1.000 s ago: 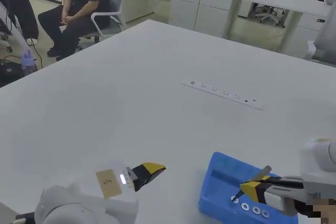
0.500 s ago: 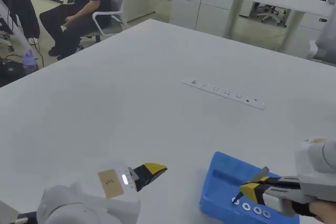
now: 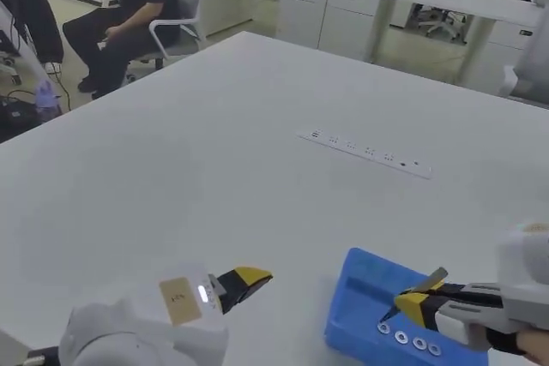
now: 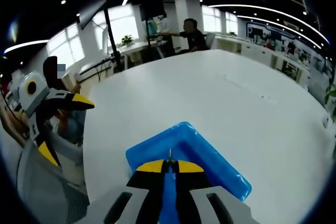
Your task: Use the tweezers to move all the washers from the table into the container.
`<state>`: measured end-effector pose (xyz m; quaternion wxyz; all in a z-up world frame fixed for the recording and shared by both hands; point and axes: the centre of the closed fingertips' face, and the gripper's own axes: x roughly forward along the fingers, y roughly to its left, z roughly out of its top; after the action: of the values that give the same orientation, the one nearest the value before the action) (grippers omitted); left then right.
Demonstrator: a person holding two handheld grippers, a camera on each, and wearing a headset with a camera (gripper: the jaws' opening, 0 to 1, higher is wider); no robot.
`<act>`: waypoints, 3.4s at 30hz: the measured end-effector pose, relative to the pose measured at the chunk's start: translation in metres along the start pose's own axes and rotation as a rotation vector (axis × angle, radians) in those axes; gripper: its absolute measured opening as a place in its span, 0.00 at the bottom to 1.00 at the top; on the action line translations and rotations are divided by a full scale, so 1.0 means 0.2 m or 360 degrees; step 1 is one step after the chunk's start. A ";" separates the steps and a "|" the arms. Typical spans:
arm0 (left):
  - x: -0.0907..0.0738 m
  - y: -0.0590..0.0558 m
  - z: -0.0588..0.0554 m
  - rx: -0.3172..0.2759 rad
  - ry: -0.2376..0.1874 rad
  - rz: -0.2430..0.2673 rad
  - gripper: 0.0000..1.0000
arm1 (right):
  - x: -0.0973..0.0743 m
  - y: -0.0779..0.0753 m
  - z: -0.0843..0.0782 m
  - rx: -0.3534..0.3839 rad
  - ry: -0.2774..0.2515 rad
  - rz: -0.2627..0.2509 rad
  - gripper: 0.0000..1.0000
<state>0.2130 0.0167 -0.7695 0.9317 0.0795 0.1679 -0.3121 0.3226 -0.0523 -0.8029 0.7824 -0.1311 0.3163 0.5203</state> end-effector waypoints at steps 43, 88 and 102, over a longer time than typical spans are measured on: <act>0.01 -0.05 -0.02 0.0038 0.0064 -0.0066 0.74 | -0.30 0.21 -0.27 0.0153 -0.0004 -0.0009 0.03; 0.01 -0.04 -0.02 0.0050 0.0072 -0.0055 0.73 | -0.29 0.22 -0.46 0.0162 0.0186 0.0014 0.04; 0.01 -0.04 -0.02 0.0052 0.0071 -0.0050 0.73 | -0.28 0.24 -0.47 0.0115 0.0214 0.0015 0.04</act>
<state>0.2082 0.0108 -0.7749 0.9213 0.0989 0.1848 -0.3275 0.2315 -0.1241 -0.8333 0.7611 -0.1358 0.3874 0.5021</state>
